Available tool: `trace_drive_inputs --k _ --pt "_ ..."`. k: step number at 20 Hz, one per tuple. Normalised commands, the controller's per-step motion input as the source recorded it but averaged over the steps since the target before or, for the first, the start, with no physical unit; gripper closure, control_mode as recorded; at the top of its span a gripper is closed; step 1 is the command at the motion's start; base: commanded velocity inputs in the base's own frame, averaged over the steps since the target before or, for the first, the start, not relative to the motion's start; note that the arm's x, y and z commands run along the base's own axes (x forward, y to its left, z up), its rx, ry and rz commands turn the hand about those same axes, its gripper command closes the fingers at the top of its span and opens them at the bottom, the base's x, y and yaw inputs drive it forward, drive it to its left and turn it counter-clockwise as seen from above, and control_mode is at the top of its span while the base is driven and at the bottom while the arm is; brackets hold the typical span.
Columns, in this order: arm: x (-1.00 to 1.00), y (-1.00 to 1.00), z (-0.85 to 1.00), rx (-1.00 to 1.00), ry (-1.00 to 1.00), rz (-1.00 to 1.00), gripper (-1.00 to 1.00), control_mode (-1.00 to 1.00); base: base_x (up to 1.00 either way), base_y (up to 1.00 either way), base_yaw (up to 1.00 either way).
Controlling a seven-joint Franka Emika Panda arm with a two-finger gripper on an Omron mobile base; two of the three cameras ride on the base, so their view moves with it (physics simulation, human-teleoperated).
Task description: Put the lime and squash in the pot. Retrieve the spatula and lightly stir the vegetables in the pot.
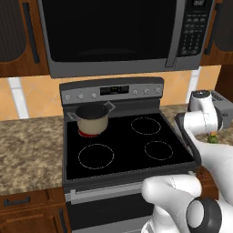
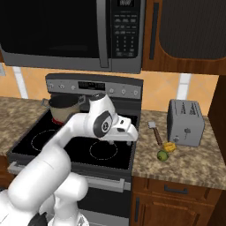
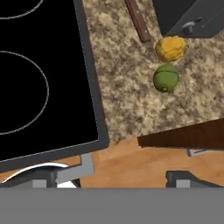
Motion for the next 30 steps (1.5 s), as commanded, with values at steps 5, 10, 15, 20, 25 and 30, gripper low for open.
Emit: trace_drive_inputs --k 5,10,15,20,25,30 --pt "0.68 -1.0 -0.08 0.07 0.04 -0.1 -1.0 -1.0 0.0 0.0 0.0" --pt "0.56 -1.0 -0.19 0.0 0.07 -0.09 -1.0 -1.0 0.0 0.0 0.0" --pt "0.12 -0.94 -0.68 0.09 0.0 -0.05 -1.0 -1.0 0.0 0.0 0.0" --pt "0.41 -0.25 -0.41 0.06 -0.08 0.0 -1.0 -1.0 0.0 0.0 0.0" --pt "0.32 0.0 -0.42 0.01 -0.04 0.0 -1.0 -1.0 0.0 0.0 0.0" --pt "0.14 0.0 -0.53 0.0 0.0 0.0 -1.0 -1.0 0.0 0.0 0.0"
